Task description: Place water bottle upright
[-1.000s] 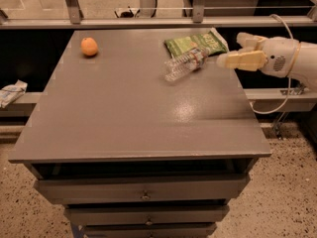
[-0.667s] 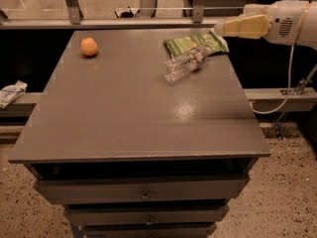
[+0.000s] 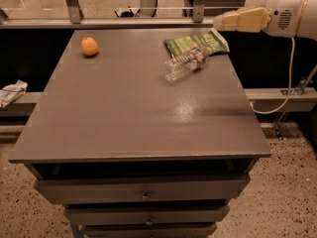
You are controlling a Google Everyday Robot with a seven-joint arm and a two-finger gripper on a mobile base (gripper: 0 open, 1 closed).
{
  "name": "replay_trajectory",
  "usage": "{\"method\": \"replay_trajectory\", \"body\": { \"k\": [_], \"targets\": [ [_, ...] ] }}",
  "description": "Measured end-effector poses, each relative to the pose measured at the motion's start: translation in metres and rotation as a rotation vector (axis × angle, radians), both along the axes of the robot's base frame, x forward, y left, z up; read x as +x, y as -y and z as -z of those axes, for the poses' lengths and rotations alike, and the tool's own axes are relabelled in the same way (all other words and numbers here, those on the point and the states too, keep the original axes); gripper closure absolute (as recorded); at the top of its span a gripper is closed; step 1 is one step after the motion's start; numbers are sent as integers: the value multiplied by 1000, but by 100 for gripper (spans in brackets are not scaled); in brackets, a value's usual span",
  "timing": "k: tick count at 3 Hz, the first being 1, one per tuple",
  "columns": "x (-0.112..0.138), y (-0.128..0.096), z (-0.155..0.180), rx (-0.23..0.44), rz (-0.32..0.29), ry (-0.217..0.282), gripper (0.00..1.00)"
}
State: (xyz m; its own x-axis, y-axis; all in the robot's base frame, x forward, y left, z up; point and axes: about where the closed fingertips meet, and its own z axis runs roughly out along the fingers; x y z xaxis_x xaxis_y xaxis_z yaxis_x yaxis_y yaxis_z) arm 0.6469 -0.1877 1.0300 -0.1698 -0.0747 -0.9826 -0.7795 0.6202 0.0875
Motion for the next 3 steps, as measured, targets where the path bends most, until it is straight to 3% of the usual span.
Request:
{"method": "replay_trajectory", "body": {
  "k": [1, 2, 3],
  "targets": [
    [8, -14, -2, -70, 108, -42, 0],
    [8, -28, 10, -117, 295, -98, 0],
    [11, -34, 27, -70, 307, -142, 0]
  ]
}}
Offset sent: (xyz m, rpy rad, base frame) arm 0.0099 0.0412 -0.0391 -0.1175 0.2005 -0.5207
